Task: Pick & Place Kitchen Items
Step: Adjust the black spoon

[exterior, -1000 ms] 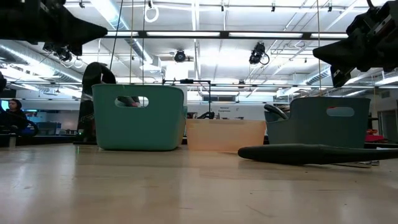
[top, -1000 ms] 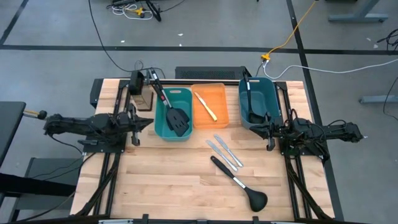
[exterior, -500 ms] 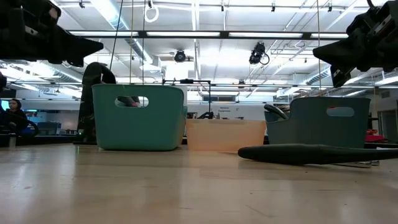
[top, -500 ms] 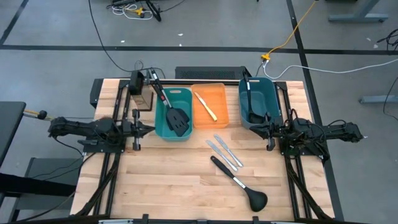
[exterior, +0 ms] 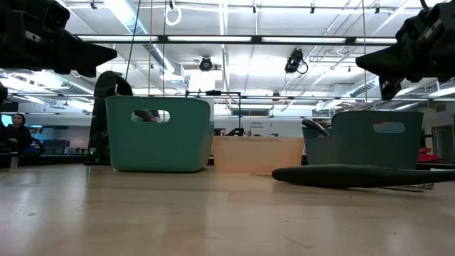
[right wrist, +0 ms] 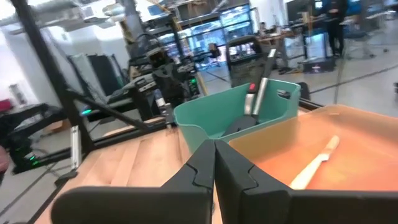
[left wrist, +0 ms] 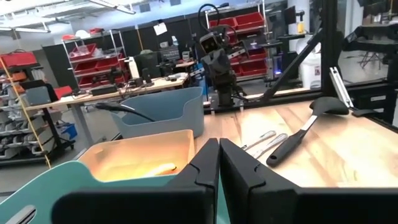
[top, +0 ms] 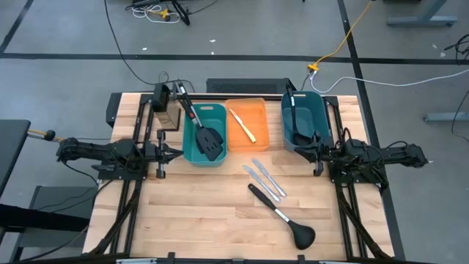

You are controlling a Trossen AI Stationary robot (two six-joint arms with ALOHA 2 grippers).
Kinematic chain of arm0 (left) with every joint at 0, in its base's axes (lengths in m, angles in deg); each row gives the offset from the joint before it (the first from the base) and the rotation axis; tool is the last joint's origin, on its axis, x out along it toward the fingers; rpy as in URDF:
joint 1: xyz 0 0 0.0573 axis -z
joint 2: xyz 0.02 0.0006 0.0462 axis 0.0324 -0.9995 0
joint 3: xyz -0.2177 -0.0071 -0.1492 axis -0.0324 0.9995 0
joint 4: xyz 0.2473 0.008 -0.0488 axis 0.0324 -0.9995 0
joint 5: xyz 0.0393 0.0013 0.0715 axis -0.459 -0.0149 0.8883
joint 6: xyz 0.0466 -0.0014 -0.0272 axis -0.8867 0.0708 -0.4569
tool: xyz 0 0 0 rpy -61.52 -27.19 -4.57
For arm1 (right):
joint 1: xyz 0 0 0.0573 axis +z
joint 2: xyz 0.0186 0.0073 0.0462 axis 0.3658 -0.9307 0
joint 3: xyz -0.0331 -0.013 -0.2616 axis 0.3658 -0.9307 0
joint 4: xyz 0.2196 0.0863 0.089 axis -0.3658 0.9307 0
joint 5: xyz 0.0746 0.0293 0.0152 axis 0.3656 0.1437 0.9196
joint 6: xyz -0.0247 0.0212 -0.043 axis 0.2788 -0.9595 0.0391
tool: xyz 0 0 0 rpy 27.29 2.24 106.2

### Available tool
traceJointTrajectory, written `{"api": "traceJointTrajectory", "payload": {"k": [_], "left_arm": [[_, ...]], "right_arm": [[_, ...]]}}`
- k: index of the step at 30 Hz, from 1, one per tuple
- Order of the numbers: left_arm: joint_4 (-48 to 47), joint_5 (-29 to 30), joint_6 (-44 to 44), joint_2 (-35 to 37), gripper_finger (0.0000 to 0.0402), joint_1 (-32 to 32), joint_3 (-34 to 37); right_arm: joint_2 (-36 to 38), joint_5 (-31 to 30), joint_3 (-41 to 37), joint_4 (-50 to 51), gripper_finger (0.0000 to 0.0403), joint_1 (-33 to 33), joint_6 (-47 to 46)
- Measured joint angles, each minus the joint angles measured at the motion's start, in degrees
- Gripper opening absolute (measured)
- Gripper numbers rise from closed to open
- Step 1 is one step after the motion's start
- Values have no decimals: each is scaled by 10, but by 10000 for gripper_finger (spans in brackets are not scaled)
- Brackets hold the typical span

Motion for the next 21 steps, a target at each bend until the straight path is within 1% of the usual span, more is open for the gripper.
{"api": "traceJointTrajectory", "payload": {"k": [2,5,7,9,12,16,18,21], "left_arm": [[0,0,0,0,15,0,0],[3,0,0,0,11,0,0],[4,0,0,0,11,0,0],[4,0,0,0,11,0,0],[4,0,0,0,13,0,0],[4,0,0,0,15,0,0],[3,0,0,0,15,0,0],[4,0,0,0,15,0,0]], "right_arm": [[-4,-18,0,-1,9,0,-9],[-24,-4,9,3,6,2,-28],[-65,3,27,-4,4,9,-40],[-117,4,48,5,4,21,-45],[-211,5,103,22,4,43,-62],[-353,14,198,110,3,78,-103],[-420,7,240,149,4,92,-124],[-504,-7,294,148,10,108,-128]]}}
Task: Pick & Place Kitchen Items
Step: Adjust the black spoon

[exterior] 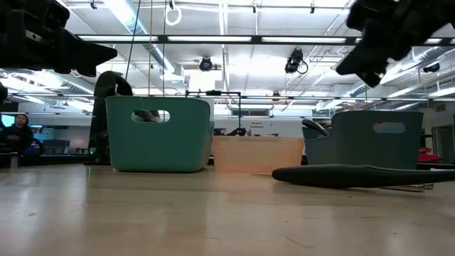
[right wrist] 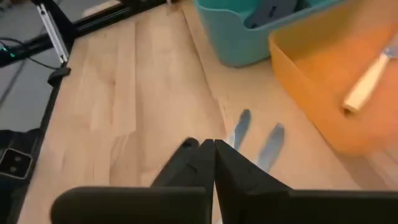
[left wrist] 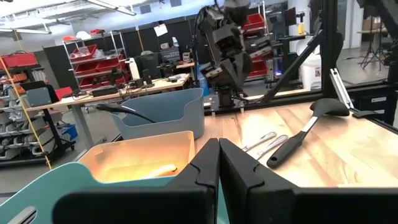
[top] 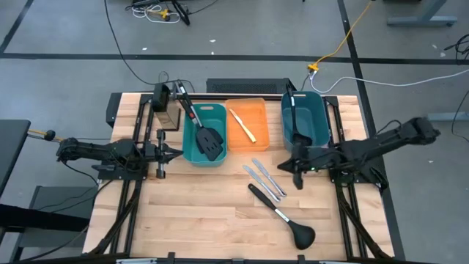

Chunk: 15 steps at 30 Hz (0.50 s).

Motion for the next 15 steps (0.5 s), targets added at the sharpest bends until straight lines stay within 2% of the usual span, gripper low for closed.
{"api": "traceJointTrajectory", "payload": {"k": [7,15], "left_arm": [[0,2,-1,0,15,0,0],[0,3,0,0,16,0,0]], "right_arm": [[-140,-9,57,-51,8,3,15],[-304,-23,102,-48,6,-9,-18]]}}
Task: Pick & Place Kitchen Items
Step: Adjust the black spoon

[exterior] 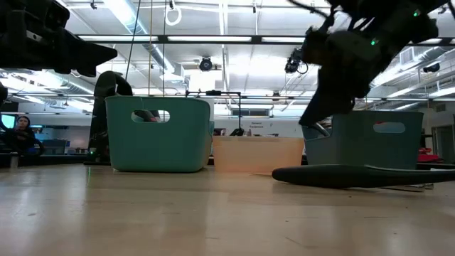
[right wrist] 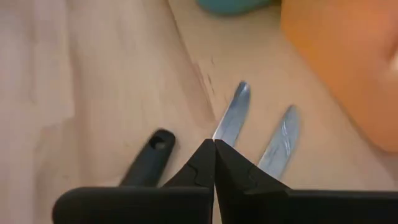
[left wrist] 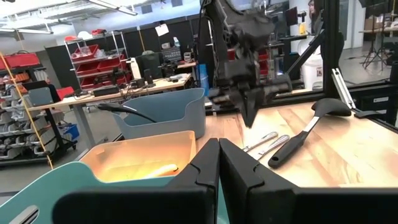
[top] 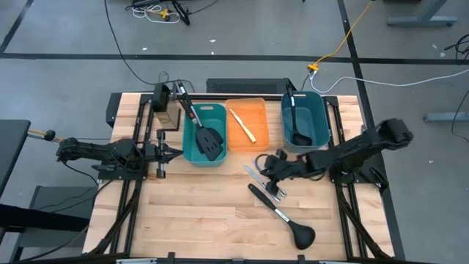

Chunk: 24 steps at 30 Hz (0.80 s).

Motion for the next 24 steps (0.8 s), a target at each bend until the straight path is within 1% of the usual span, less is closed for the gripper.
{"api": "traceJointTrajectory", "payload": {"k": [5,10,14,19,24], "left_arm": [[0,0,0,0,16,0,0],[0,0,0,0,16,0,0],[0,0,0,0,16,0,0],[0,0,0,0,16,0,0],[0,0,0,0,16,0,0]], "right_arm": [[-77,-9,40,-1,4,2,17],[-123,1,76,3,4,16,24],[-145,0,82,18,4,29,13],[-155,0,82,24,4,46,-2],[-160,-3,83,7,5,62,-17]]}}
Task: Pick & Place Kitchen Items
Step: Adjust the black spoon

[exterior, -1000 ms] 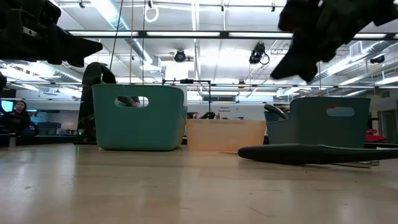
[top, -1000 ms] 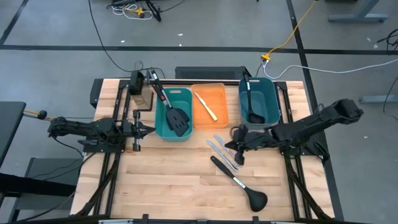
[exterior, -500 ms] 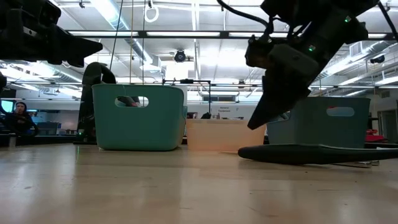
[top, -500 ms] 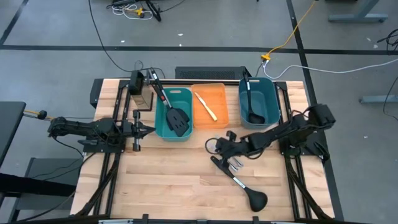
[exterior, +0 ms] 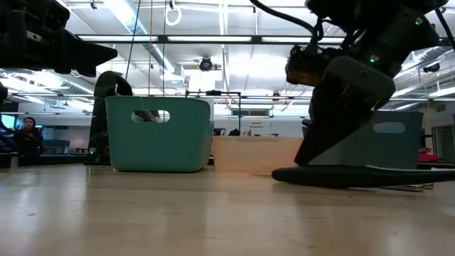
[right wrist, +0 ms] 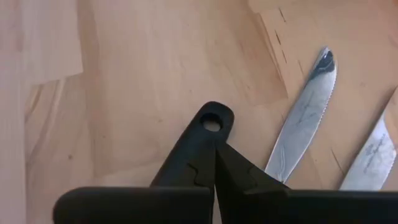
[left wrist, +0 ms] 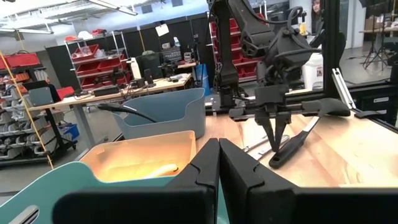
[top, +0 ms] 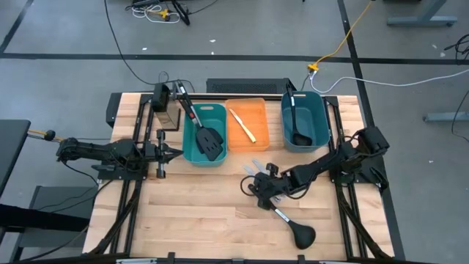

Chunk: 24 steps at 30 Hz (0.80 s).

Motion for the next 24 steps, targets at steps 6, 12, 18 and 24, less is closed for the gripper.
{"api": "traceJointTrajectory", "payload": {"k": [6,12,18,24], "left_arm": [[0,-1,0,0,16,0,0],[0,-2,0,0,16,0,0],[0,-2,0,0,16,0,0],[0,-2,0,0,16,0,0]], "right_arm": [[-8,-7,1,-10,6,11,-21],[-15,8,0,-41,7,30,-34],[-9,-1,-1,-39,8,32,-34],[33,3,79,89,28,42,-21]]}}
